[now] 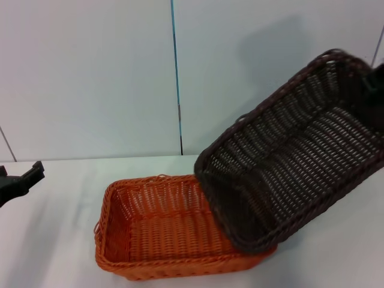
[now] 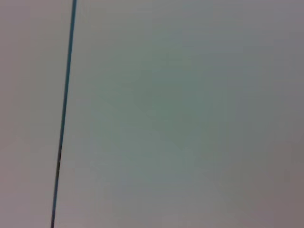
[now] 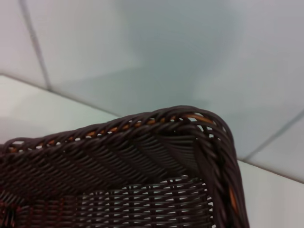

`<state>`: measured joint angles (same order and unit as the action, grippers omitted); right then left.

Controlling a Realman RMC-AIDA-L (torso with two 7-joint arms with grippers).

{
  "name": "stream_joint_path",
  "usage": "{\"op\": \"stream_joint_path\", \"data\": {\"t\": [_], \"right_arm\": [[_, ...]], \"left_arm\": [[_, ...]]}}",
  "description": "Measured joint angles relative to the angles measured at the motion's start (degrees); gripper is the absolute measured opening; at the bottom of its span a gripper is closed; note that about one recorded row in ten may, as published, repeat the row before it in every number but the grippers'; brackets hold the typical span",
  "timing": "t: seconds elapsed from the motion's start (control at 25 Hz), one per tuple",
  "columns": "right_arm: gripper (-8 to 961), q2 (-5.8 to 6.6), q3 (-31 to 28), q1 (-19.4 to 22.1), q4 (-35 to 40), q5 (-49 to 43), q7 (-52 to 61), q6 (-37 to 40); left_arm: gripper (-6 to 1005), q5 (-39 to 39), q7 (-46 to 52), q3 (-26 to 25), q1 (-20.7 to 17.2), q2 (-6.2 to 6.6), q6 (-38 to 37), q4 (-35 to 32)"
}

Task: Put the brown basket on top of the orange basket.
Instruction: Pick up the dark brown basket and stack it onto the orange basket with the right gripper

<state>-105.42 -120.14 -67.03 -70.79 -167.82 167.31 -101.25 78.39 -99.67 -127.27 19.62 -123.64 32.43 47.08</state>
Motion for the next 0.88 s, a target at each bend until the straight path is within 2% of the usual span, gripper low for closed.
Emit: {"op": "stream_joint_path", "data": {"t": [0.28,0.56,0.88], "right_arm": [[135,-1.99,0.32,-3.33,4.13,0.17,0.18,1.34],[135,-3.51,-5.35,-4.61,9.93,3.16,0.88,5.17],[135,-3.57,-8.33,-3.51,14.26,8.17,2.02,12.62]], "left_arm": [[890,0.0,0.0,0.1,0.25,-0.02,0.28,0.02],[890,0.0,0.0,0.1,0.53,0.01,0.26,-0.4],[890,0.0,0.0,0.09,0.57,0.08,0.07,-0.58]]}}
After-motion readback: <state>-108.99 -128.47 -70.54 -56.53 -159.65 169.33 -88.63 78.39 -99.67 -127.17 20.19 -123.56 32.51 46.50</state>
